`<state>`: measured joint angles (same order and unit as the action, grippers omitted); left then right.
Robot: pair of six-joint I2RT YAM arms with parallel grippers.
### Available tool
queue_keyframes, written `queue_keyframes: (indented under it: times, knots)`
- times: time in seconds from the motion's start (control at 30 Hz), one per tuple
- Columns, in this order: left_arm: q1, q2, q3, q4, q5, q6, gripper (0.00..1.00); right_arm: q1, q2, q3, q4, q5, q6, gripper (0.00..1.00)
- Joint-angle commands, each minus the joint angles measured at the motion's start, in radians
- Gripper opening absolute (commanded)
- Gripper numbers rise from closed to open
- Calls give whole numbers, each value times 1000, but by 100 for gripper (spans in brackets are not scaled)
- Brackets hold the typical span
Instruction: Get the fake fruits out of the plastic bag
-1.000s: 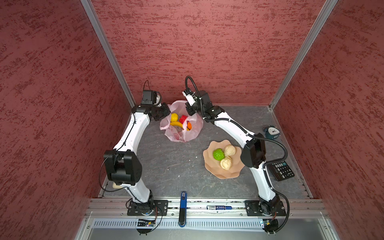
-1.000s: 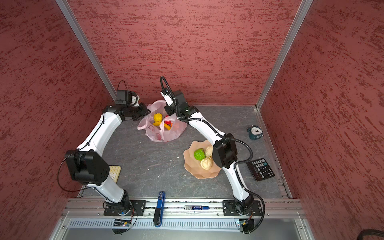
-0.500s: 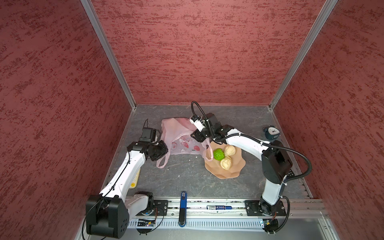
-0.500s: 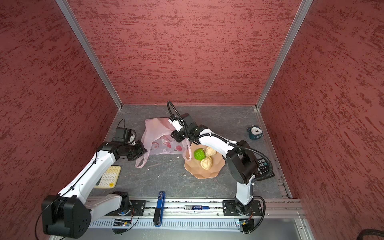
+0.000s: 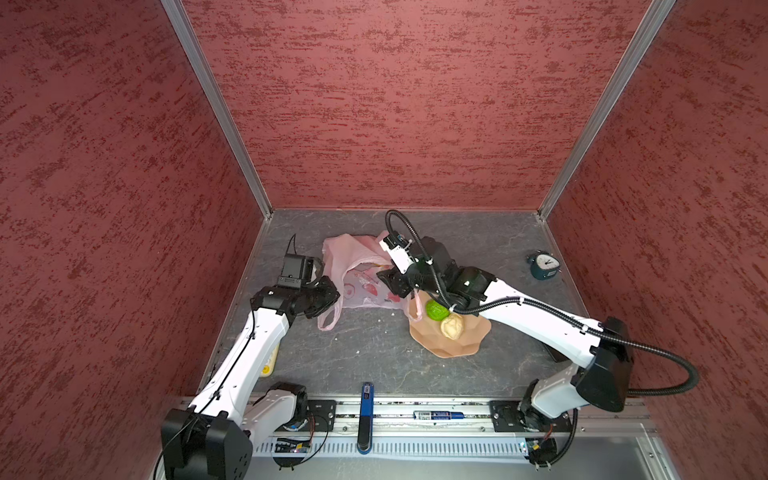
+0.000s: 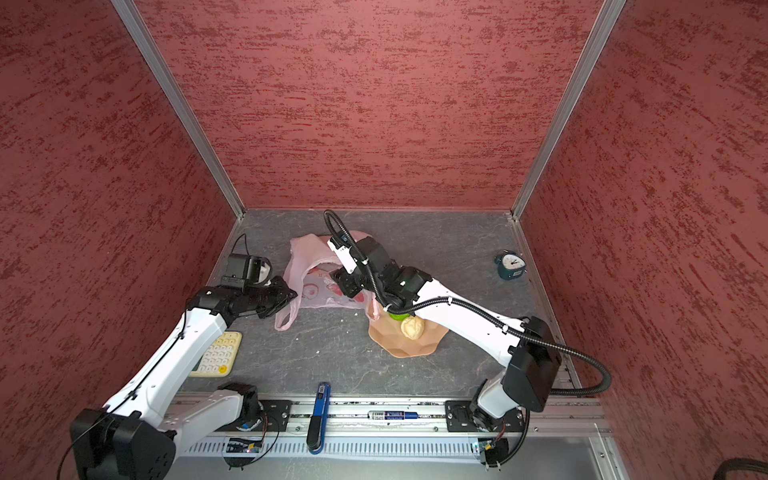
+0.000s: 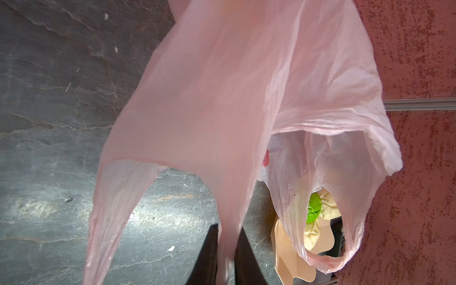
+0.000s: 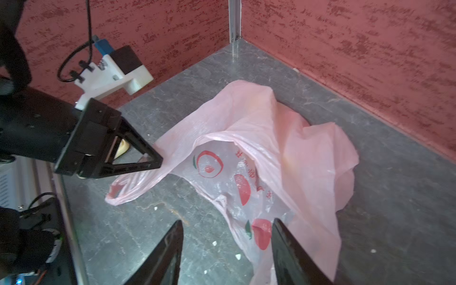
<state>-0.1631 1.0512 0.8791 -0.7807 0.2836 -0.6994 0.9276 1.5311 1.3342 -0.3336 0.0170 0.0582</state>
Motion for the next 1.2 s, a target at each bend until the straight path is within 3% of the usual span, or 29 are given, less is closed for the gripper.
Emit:
queue_keyframes:
  times: [0.0,0.17,0.4,0.6,0.87,1.17]
  knots:
    - [-14,-17,3,16,15,-8,21,20,9,-58,20,51,76,53]
    - [-36,-2,-27,5,18,0,49,20,15,-107,103,19,136,50]
    - [-70,29,-49,-6,-96,16,66,21,15,-119,135,5,149,49]
    - [-73,83,-86,177,-59,17,63,33,33,-112,118,14,143,48]
    - [-49,72,-43,261,20,-12,30,68,159,-94,151,107,117,44]
    - [17,-68,-83,273,98,-73,27,45,426,101,280,231,167,40]
